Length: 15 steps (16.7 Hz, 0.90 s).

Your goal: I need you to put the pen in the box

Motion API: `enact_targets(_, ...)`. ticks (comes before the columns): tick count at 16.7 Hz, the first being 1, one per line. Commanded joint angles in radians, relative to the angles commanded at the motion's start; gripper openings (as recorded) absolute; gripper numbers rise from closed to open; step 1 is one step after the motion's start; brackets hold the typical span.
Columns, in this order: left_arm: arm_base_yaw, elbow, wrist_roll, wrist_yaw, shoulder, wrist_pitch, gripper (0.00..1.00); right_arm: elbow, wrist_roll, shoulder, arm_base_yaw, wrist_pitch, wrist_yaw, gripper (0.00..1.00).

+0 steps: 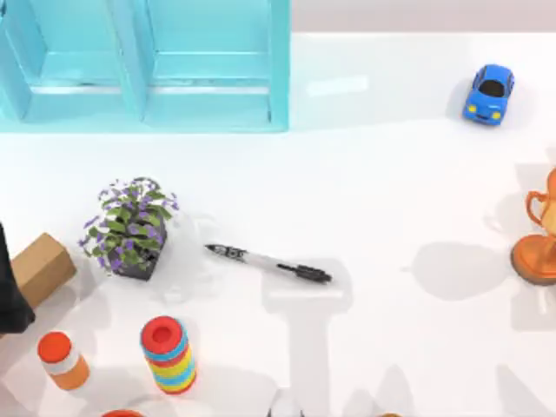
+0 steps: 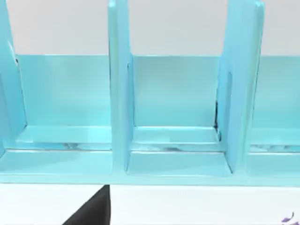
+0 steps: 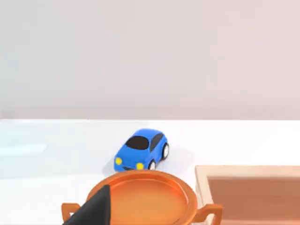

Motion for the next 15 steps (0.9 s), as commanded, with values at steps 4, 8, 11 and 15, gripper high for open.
enact_targets(4, 0.0, 0.0, 0.0, 0.0, 0.0, 0.0, 1.0, 0.026, -0.005, 0.026, 0.005, -0.017, 0.0, 1.0)
enact_targets(8, 0.0, 0.0, 0.0, 0.0, 0.0, 0.0, 1.0, 0.192, -0.038, 0.192, 0.042, -0.131, -0.002, 1.0)
enact_targets(11, 0.0, 0.0, 0.0, 0.0, 0.0, 0.0, 1.0, 0.401, -0.08, 0.398, 0.09, -0.271, -0.007, 1.0)
enact_targets(15, 0.0, 0.0, 0.0, 0.0, 0.0, 0.0, 1.0, 0.764, -0.151, 0.75, 0.174, -0.507, -0.017, 1.0)
